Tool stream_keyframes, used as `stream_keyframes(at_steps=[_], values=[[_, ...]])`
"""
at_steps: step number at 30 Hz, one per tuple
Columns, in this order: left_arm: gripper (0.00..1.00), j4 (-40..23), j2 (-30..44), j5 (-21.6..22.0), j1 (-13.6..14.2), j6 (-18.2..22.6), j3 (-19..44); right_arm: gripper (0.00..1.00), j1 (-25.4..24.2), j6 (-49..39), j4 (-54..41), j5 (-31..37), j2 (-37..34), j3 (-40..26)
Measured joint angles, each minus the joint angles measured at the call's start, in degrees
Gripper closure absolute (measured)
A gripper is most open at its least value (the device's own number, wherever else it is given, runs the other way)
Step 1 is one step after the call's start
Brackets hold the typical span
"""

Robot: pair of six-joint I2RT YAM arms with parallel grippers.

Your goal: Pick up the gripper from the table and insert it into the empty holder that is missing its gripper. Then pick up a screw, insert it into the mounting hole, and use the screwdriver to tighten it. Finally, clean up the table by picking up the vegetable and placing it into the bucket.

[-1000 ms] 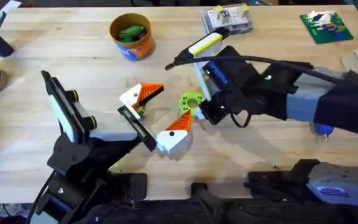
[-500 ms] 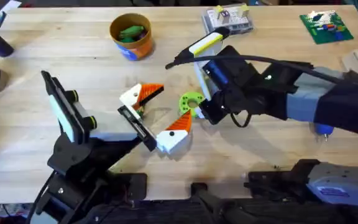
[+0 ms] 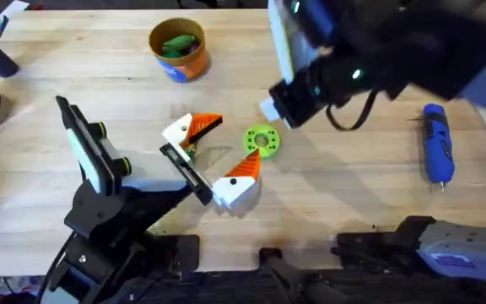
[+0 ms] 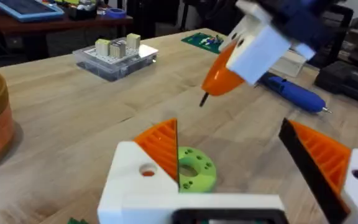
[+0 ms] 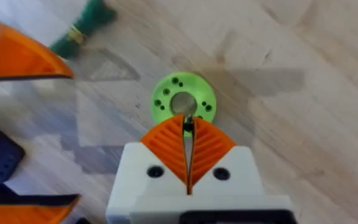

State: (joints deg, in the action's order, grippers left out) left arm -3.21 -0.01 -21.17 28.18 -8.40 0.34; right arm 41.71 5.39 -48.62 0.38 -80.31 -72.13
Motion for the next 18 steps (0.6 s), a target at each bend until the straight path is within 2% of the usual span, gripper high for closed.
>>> stream_keyframes(at_steps=[9, 13, 18], values=[[0.014, 0.11, 0.01, -0.07, 0.01, 0.00, 0.00, 0.995, 0.28, -0.78, -10.57, -0.89, -4.01, -15.66], [0.014, 0.17, 0.02, -1.47, 0.00, 0.00, 0.00, 0.995, 1.34, -1.19, -11.03, -3.59, -5.79, -18.79], [0.014, 0.25, 0.02, -5.63, 0.00, 0.05, 0.00, 0.995, 3.40, -1.32, -11.04, -8.60, -5.90, -20.23]])
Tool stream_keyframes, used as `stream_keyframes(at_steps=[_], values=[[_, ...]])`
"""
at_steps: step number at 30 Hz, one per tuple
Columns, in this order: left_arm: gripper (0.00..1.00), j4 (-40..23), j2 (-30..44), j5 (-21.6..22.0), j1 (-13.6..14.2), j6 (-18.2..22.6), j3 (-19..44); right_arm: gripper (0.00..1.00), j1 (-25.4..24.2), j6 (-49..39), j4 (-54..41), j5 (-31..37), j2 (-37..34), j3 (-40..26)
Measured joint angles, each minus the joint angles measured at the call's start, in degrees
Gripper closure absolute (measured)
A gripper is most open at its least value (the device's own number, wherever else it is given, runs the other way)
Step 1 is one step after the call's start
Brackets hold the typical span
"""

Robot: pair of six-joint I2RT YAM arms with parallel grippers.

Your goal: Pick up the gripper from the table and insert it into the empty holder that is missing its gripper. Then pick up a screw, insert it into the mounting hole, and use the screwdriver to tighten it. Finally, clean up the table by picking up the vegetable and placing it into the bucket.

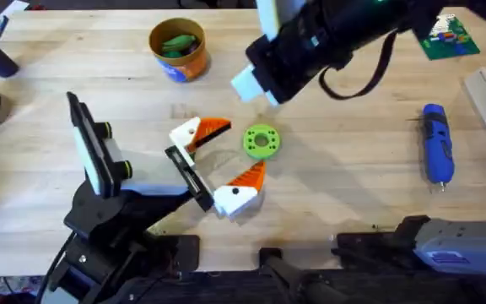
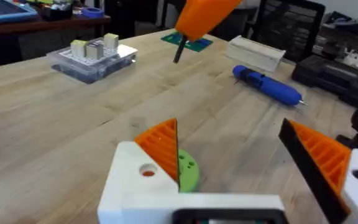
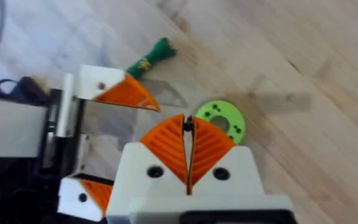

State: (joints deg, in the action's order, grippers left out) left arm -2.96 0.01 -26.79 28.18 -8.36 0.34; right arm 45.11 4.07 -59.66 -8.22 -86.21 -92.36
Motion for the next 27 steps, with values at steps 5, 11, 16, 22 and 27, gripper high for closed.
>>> stream_keyframes(at_steps=[5, 11, 16, 22, 27], values=[[0.014, -0.02, -0.02, -4.74, 0.00, 1.91, 0.00, 0.995, 3.00, -0.49, -0.01, -2.10, 0.00, -0.04], [0.015, -0.05, -0.02, -7.36, 0.02, 3.89, 0.00, 0.995, 5.77, -1.13, 0.70, -2.98, -0.18, -0.06], [0.015, -0.07, -0.02, -8.15, 0.00, 4.39, 0.00, 0.995, 8.05, -1.13, 1.27, -3.54, -1.64, -0.10], [0.014, -0.08, -0.02, -8.17, 0.00, 4.54, 0.00, 0.995, 10.41, -1.15, 2.32, -3.74, -4.27, -0.10], [0.014, -0.09, -0.02, -8.17, 0.00, 4.52, 0.00, 0.995, 10.48, -1.23, 2.38, -3.88, -4.76, -0.13]])
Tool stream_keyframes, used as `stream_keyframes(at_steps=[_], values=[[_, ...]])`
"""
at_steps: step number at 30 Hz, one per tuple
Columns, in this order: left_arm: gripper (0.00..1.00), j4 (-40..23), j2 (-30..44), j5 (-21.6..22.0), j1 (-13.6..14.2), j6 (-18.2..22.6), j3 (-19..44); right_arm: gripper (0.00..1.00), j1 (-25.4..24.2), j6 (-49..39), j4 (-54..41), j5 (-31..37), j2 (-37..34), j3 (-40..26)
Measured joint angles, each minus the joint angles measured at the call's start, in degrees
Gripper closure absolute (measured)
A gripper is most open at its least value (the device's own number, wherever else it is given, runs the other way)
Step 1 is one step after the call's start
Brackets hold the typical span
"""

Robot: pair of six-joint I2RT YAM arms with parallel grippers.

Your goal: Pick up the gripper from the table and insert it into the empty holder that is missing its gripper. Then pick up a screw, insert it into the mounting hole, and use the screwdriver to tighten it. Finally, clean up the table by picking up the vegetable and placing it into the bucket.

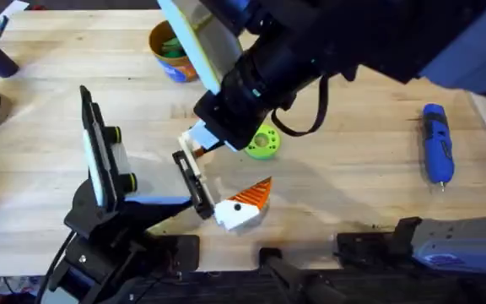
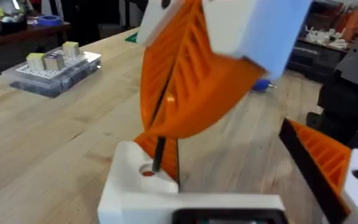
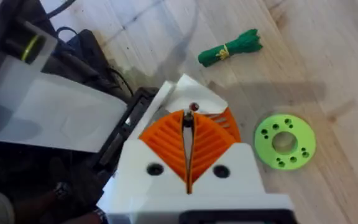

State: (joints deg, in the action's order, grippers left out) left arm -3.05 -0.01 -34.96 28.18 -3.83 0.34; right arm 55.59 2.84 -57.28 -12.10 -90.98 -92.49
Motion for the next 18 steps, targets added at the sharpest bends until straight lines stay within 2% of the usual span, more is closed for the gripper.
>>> stream_keyframes(at_steps=[18], values=[[0.014, 0.00, 0.00, -0.02, 0.00, 0.02, 0.00, 0.995, 0.00, -1.58, 0.05, 0.48, -0.08, 0.00]])
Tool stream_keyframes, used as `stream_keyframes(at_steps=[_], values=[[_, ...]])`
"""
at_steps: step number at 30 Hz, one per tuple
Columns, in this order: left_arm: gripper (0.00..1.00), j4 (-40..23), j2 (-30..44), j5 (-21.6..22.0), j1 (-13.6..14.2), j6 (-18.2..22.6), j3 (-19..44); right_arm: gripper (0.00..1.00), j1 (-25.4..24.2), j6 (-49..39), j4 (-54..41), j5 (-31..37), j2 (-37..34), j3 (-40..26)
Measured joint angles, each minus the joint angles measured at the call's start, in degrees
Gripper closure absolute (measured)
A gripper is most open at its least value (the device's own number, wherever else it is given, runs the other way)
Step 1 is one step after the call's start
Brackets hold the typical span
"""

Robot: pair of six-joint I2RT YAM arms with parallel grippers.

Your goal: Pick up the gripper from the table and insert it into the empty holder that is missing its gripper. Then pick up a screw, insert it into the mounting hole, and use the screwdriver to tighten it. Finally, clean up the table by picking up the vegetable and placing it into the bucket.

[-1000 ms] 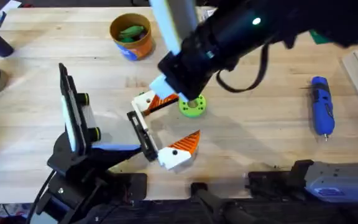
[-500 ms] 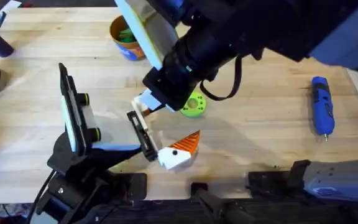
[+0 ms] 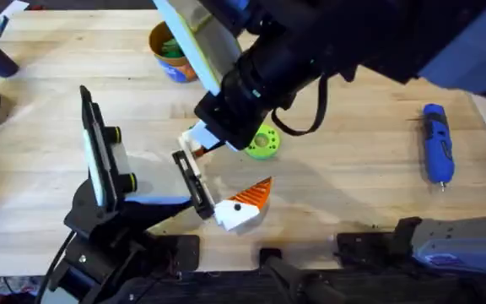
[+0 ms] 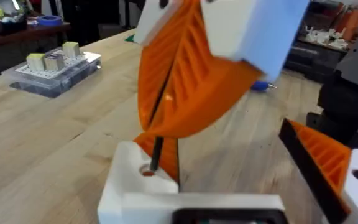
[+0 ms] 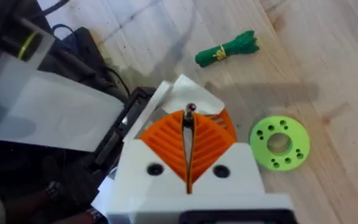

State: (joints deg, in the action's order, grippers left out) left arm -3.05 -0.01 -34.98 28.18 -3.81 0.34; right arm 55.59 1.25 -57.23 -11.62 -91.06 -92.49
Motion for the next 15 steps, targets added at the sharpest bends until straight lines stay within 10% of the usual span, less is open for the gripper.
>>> stream_keyframes(at_steps=[15], values=[[0.014, 0.00, 0.00, 0.00, 0.00, 0.00, 0.00, 0.995, 0.00, -0.04, 1.00, 0.00, -2.69, -0.02]])
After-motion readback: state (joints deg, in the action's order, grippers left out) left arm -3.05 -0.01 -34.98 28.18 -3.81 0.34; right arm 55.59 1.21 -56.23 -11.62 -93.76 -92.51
